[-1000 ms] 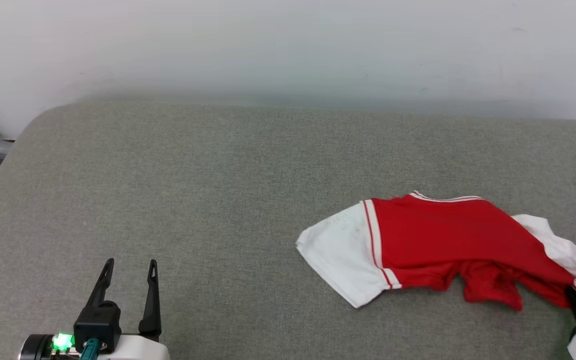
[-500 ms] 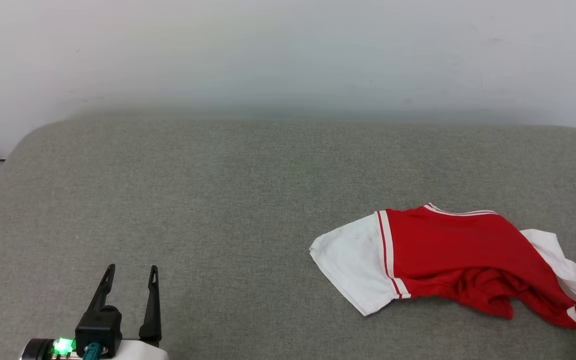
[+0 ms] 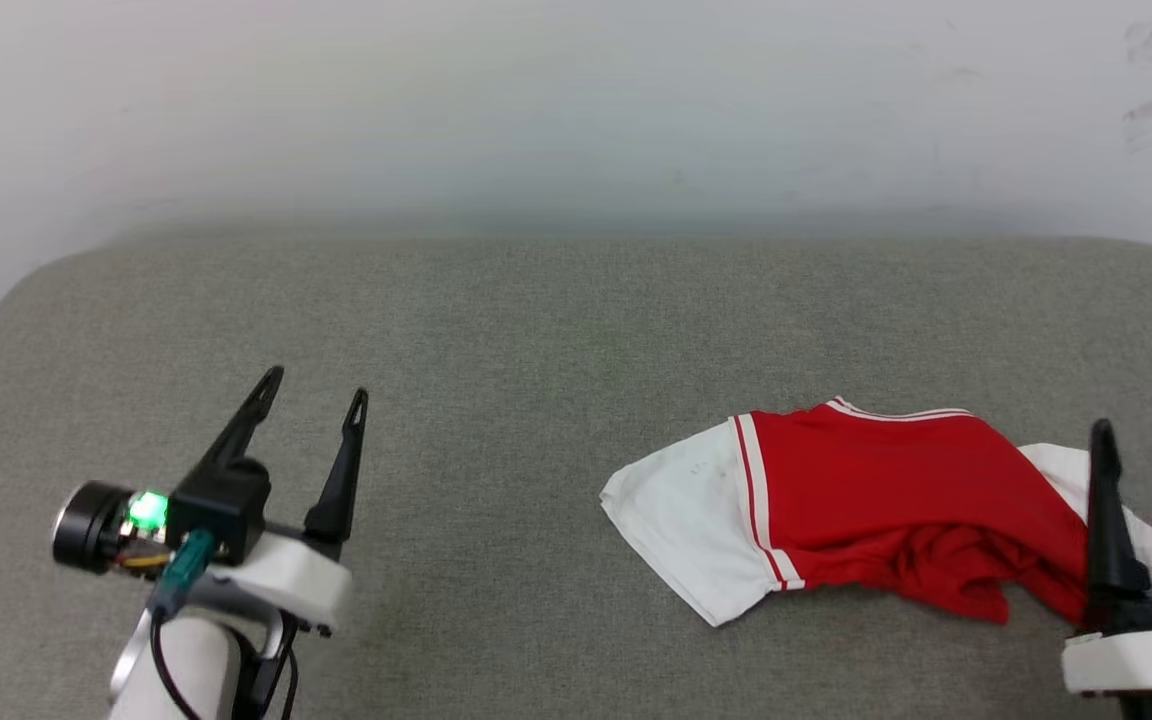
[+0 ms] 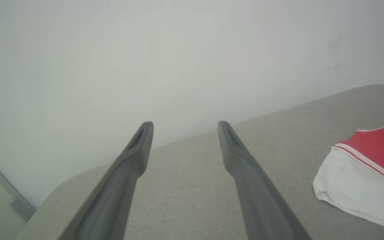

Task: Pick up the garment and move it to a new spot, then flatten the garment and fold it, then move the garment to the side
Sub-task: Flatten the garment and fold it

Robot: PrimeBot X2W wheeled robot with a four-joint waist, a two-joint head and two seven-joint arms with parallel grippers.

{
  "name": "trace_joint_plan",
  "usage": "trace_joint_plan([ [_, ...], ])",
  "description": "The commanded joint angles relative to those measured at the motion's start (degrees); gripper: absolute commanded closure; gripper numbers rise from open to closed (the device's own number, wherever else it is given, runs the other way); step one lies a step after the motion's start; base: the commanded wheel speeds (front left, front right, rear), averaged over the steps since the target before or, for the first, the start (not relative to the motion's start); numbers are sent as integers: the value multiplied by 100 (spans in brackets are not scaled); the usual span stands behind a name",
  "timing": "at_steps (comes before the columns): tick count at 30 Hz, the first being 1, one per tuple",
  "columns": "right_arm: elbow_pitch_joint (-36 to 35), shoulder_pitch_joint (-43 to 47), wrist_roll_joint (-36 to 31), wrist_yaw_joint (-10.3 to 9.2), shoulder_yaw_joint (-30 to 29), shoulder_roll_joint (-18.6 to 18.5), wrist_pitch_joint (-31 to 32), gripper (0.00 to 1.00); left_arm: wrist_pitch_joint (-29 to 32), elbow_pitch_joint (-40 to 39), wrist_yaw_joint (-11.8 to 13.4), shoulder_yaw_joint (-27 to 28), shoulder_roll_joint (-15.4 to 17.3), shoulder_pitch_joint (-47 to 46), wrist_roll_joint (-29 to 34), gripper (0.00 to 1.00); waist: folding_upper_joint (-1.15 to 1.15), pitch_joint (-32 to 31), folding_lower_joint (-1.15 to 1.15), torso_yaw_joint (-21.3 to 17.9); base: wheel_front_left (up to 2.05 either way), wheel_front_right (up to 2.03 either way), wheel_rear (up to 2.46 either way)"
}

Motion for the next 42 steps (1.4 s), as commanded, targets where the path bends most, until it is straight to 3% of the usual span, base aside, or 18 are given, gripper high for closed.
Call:
trace_joint_plan([
  [1,-228,136,-119,-4,83,139,-6,0,158,63,-105,-138,76,-265,-109,0,0,65,0,-34,0,0,0],
  [5,-651,319,-373,-5,387,374,-9,0,774,186,-232,-707,337,-1008,-524,0,0,207,0,-125,0,0,0],
  [13,-673,276,-510,-5,675,505,-11,0,2766,207,-238,-2952,1267,-2498,-2589,0,0,557,0,-381,0,0,0],
  [17,-615,98,-518,-5,709,523,-11,0,3703,293,-239,-3790,1503,-3271,-3473,0,0,761,0,-498,0,0,0],
  [21,-552,-75,-580,-5,757,532,-12,0,4465,492,-239,-4553,1488,-3904,-4105,0,0,956,0,-632,0,0,0],
  [27,-469,-322,-618,-5,864,540,-12,0,5225,875,-240,-5590,1465,-4655,-4538,0,0,1252,0,-856,0,0,0],
  [33,-438,-524,-588,-6,934,539,-12,0,5336,1388,-240,-6303,1348,-5120,-4763,0,0,1562,0,-1050,0,0,0],
  [42,-384,-715,-545,-6,979,540,-12,0,5644,1677,-240,-6746,1380,-5007,-4657,0,0,1831,0,-1202,0,0,0],
])
